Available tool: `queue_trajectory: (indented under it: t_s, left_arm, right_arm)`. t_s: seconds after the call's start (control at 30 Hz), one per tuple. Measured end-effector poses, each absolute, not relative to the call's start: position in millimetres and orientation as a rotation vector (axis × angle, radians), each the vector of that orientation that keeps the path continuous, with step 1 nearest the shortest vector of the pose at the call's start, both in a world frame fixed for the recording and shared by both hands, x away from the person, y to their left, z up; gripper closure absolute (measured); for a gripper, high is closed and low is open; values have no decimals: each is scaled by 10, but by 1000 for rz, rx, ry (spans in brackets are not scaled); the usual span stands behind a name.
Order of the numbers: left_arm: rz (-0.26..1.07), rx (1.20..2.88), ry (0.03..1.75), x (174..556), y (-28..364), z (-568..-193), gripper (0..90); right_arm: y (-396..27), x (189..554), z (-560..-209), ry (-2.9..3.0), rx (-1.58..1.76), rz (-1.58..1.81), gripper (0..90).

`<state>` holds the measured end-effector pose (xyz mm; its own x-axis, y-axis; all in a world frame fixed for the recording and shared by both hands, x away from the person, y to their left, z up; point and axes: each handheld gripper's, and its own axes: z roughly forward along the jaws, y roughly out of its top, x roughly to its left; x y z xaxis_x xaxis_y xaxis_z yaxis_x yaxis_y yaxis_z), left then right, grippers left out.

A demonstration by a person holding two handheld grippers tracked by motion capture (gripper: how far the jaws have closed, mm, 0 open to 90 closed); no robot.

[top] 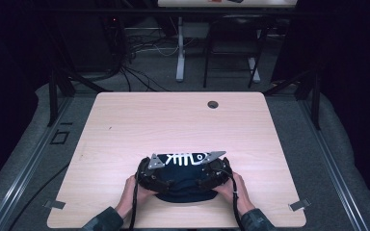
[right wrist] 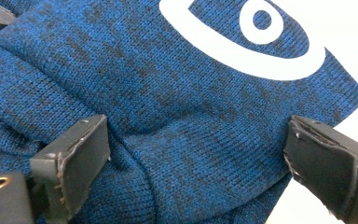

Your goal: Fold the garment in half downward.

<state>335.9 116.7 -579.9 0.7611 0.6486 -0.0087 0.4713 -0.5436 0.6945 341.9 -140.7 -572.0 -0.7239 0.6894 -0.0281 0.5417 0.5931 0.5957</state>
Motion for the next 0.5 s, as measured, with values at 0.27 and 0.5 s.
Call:
queue_trajectory:
  t_s: [0.27,0.5]
  left_arm:
    - [367,2233,795,3342,1197,-5781,104]
    - [403,2188,773,3295,1272,-5628,38]
  right_arm:
    - [-1410,3392,-5699,2551,1004,835,59]
    - [-1472,3285,-5516,2488,973,943,29]
